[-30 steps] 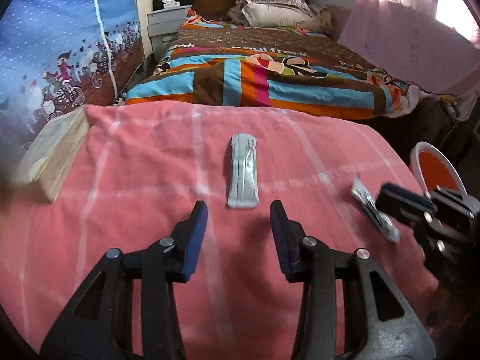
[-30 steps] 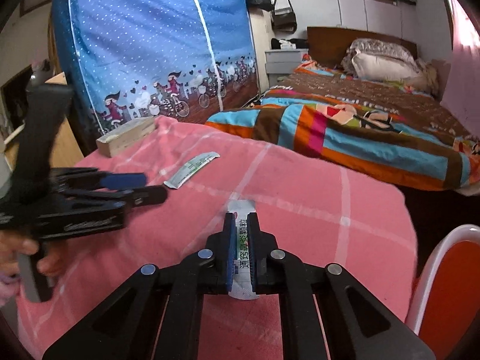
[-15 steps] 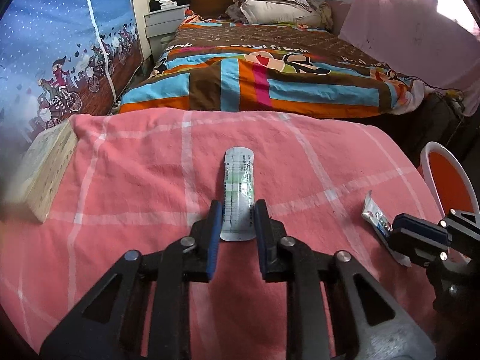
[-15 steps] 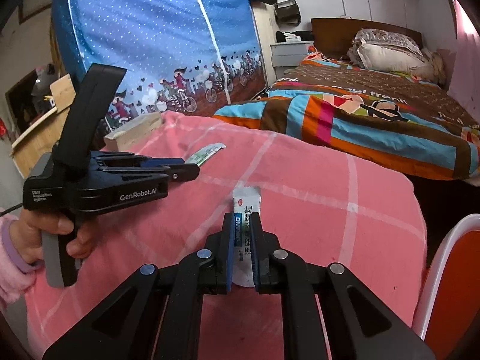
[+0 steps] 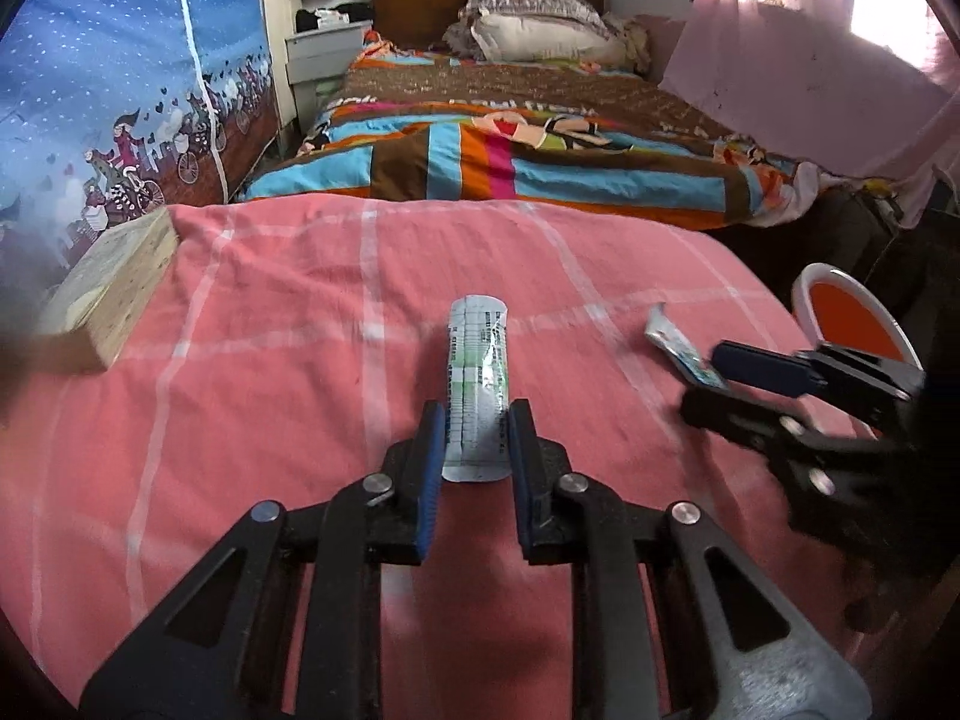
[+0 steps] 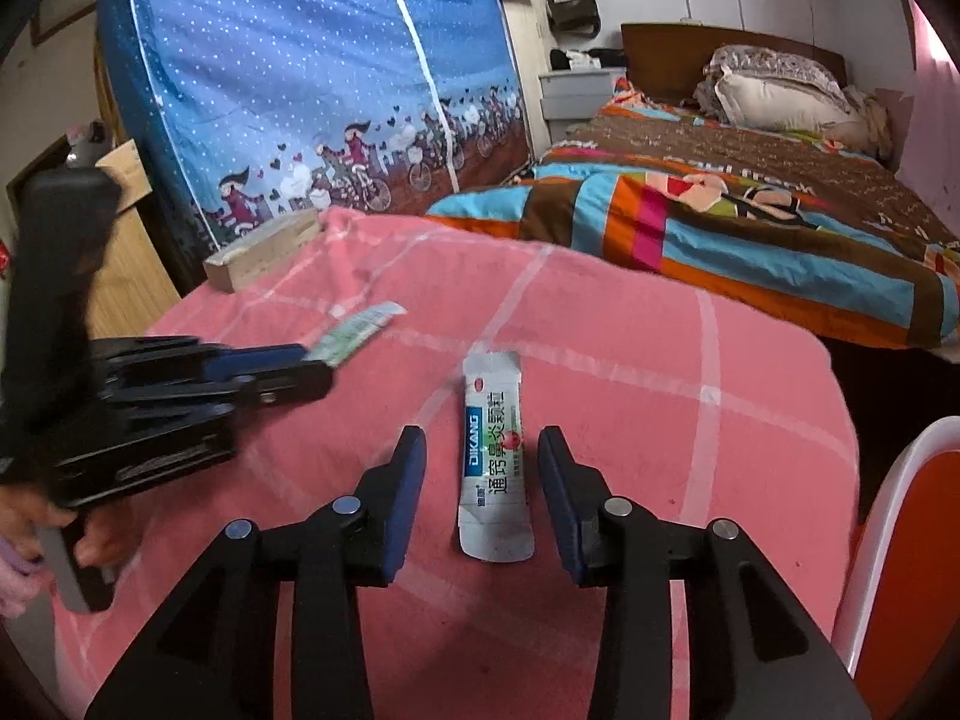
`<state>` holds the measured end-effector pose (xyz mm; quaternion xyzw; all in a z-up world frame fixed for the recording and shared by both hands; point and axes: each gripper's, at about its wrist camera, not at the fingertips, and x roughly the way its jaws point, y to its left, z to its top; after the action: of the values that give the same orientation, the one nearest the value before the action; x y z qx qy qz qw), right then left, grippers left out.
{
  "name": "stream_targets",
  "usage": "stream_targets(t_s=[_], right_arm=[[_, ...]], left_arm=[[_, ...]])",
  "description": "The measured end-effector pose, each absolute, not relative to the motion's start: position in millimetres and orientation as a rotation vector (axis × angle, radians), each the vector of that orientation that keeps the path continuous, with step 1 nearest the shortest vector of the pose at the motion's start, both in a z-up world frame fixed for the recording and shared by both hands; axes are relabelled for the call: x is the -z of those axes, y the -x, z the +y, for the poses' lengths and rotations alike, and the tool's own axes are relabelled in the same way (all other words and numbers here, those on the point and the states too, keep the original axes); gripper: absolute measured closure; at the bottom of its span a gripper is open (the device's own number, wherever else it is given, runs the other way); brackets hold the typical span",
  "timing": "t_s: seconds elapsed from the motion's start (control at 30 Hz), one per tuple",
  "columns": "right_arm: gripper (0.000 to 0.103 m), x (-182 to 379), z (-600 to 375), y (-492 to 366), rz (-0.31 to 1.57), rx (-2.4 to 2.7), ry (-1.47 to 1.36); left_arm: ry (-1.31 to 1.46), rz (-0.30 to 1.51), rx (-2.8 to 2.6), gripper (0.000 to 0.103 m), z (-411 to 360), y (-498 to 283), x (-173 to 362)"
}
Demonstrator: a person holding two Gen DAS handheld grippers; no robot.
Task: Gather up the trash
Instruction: 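Carry the grey packet and white sachet over the orange bucket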
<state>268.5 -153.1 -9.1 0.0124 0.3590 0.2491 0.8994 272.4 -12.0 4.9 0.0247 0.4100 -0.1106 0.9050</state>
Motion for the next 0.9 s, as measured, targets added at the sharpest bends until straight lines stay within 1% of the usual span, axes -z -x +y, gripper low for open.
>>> stream_targets(t_s=[0.07, 0.17, 0.27, 0.4, 0.6, 0.73, 0.9], right_arm=[[0.082, 9.8, -153.3, -268.9, 0.748, -0.516, -0.025], [0.084, 9.8, -154.9, -268.2, 0.744, -0.522, -0.032], [0.084, 4.1, -158.8, -260.1, 0.693, -0.521, -0.042], [0.084, -17.7, -175.8, -234.2, 0.525, -0.515, -0.082], [0.084, -55.3, -202.0, -194.0, 0.251, -0.465, -0.101], [0.084, -74.5, -221.6, -167.7, 0.081, -0.406, -0.096], [0.084, -86.1, -244.4, -149.4, -0.02, -0.336, -0.106]], left_arm=[[-0.027, 0.82, 0.226, 0.079, -9.1, -264.3, -8.7], [0.007, 0.753, 0.216, 0.079, -6.1, -252.0, -19.2], [0.017, 0.709, 0.211, 0.079, -6.8, -242.8, -27.7], [0.013, 0.619, 0.197, 0.079, -12.3, -229.4, -46.0], [-0.02, 0.381, 0.226, 0.079, -34.5, -199.9, -85.3], [-0.064, 0.26, 0.263, 0.079, -55.3, -181.7, -102.8], [-0.107, 0.177, 0.319, 0.079, -80.2, -167.0, -111.9]])
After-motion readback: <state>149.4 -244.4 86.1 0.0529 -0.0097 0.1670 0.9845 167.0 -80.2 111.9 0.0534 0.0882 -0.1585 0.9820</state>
